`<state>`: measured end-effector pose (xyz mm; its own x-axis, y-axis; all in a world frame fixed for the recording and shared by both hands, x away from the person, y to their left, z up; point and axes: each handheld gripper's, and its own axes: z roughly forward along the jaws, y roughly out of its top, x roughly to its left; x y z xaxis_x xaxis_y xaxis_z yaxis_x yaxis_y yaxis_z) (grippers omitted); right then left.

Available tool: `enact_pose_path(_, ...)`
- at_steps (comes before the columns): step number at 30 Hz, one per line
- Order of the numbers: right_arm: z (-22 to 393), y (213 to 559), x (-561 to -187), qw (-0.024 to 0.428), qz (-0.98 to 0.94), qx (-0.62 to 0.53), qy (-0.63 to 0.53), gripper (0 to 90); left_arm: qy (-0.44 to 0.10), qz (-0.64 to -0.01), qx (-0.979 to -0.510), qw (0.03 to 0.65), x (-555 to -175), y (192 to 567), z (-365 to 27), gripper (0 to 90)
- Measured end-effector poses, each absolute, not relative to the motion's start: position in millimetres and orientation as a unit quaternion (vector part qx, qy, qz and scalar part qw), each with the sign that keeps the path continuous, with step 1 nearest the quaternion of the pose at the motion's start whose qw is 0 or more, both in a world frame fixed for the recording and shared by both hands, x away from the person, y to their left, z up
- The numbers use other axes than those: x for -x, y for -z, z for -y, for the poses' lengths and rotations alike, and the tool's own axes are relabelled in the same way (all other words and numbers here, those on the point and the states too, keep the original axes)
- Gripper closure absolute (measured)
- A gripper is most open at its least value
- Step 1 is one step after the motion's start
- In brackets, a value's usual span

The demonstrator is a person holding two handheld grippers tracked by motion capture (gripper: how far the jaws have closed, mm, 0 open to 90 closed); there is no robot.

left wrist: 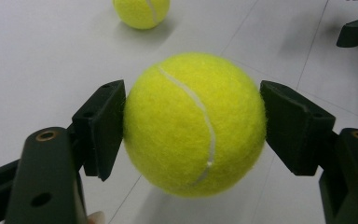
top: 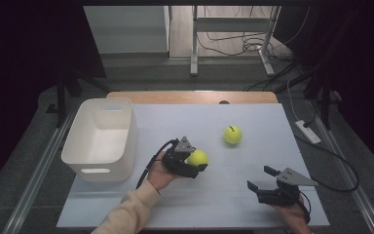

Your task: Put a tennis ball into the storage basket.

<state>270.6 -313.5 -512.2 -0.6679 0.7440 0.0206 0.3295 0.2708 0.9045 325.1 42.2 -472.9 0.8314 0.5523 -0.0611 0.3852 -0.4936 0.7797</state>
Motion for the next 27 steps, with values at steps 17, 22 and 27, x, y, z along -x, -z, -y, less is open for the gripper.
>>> enact_pose_path(17, 314.8, 511.5, -270.6, 0.214, -0.765, -0.353, -0.495, 12.0, -0.113, -0.280, -0.839, 0.453, -318.7, 461.0, -58.0, 26.9)
enact_pose_path(22, 314.3, 511.6, -270.7, 0.214, -0.766, -0.352, -0.494, 12.0, -0.115, -0.281, -0.835, 0.459, -317.5, 458.9, -61.1, 26.9)
enact_pose_path(27, 314.3, 511.6, -270.7, 0.214, -0.766, -0.352, -0.494, 12.0, -0.121, -0.284, -0.828, 0.468, -316.2, 455.3, -67.0, 26.9)
